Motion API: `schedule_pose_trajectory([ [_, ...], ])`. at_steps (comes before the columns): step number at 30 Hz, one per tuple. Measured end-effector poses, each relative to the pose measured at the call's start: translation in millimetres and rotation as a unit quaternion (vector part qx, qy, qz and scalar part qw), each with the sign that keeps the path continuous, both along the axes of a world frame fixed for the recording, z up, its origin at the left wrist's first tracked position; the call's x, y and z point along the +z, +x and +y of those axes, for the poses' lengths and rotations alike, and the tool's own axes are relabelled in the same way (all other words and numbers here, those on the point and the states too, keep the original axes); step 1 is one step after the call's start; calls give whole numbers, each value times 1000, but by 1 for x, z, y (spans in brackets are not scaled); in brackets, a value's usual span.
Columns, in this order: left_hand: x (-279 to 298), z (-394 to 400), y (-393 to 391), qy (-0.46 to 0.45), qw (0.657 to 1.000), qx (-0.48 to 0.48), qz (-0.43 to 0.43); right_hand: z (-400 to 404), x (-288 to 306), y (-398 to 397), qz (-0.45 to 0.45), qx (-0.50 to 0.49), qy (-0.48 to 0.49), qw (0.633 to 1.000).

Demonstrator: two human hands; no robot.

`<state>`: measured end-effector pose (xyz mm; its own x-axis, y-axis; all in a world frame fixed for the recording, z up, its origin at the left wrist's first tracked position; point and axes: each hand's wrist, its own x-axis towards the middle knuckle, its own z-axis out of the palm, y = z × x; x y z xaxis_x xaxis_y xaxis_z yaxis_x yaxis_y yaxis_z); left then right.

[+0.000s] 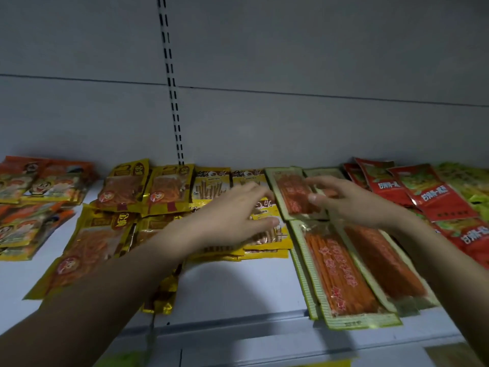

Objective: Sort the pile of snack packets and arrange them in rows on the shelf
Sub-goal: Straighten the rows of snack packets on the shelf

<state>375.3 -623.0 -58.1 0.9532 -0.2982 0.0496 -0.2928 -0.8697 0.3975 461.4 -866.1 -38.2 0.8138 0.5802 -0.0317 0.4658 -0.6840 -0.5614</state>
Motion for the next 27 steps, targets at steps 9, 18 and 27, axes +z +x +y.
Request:
schedule_pose_trajectory([
  [9,-16,-92,88,94,995,24,14,-45,-22,84,-43,12,-125,991],
  [18,-34,-120,117,125,987,95,32,-60,-40,110,-34,86,-204,975],
  [27,5,-147,45,112,993,43,23,-93,6,53,-43,189,-132,972],
])
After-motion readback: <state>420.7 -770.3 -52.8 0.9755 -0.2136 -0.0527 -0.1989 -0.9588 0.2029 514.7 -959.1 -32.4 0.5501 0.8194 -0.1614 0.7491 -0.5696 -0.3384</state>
